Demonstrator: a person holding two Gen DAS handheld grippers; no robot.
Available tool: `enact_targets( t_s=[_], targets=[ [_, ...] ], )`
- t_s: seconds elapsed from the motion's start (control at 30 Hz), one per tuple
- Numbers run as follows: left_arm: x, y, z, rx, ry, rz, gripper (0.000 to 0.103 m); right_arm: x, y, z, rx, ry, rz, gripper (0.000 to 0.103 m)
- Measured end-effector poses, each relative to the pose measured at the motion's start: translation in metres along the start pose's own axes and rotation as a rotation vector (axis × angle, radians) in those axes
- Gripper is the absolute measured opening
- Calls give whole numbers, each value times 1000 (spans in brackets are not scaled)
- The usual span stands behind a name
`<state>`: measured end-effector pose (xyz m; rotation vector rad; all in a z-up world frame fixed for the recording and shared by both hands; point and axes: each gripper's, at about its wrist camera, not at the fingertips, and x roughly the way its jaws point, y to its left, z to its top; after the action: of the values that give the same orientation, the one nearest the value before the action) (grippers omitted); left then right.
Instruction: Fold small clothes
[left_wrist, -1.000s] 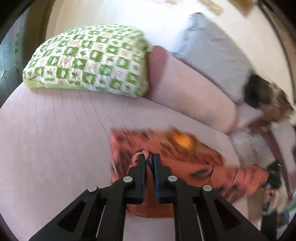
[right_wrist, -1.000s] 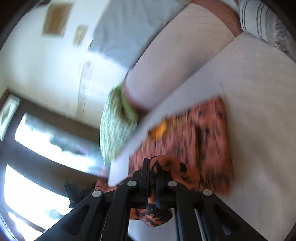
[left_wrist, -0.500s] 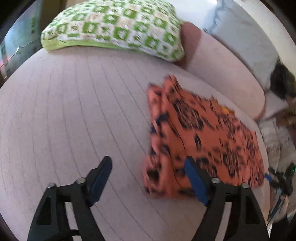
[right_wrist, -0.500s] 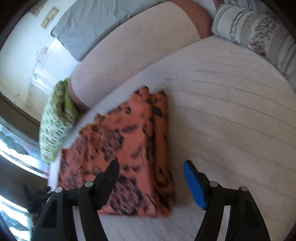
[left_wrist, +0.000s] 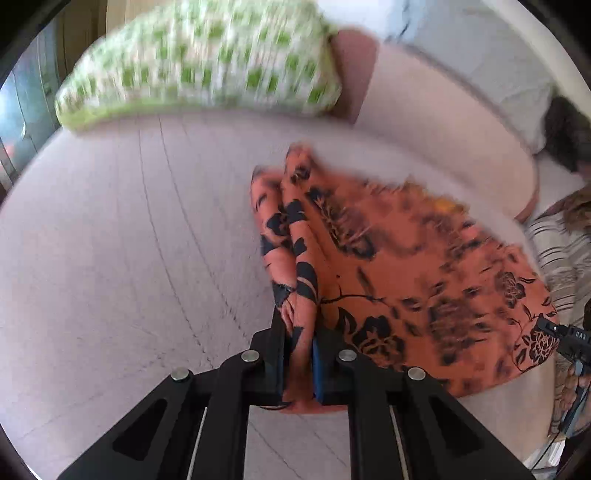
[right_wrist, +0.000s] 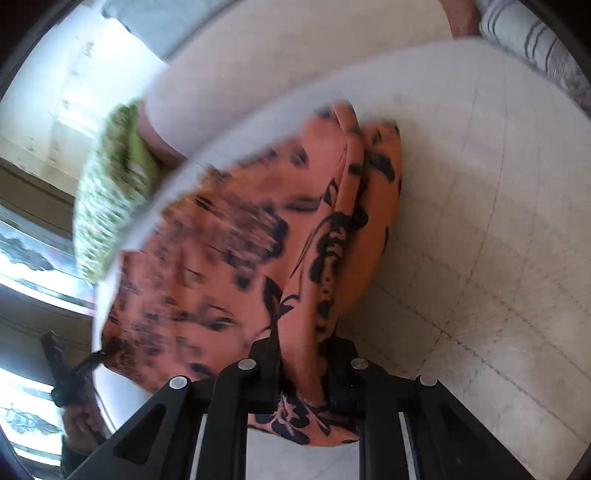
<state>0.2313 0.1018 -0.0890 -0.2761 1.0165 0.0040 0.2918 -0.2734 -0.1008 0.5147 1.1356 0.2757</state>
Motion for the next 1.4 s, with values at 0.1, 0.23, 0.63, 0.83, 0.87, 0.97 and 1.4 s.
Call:
enact_targets(
  t_s=[0.1, 0.23, 0.63, 0.83, 0.87, 0.97, 1.4],
  targets=[
    [-55, -9, -13, 10, -67, -47, 11, -47, 22, -6, -48, -37, 28, 17],
    [-106, -6, -71, 7, -75, -65, 12, -105, 29, -55, -86, -40, 48, 18],
    [-89, 35, -144, 31, -37, 19, 64, -113, -49, -166, -48, -32, -183, 73],
    [-41, 7, -76, 103, -40, -13, 64, -117, -30, -123, -51, -143, -135, 76],
    [-32, 2, -75, 98, -15, 4, 60, -115, -30, -121, -64, -144, -144, 76],
    [-2, 2, -71, 106, 72, 38, 29, -93, -23, -112, -86, -125, -155, 75],
    [-36, 4, -79, 50, -91, 44, 5, -56, -24, -94, -102, -156, -286, 11]
  ],
)
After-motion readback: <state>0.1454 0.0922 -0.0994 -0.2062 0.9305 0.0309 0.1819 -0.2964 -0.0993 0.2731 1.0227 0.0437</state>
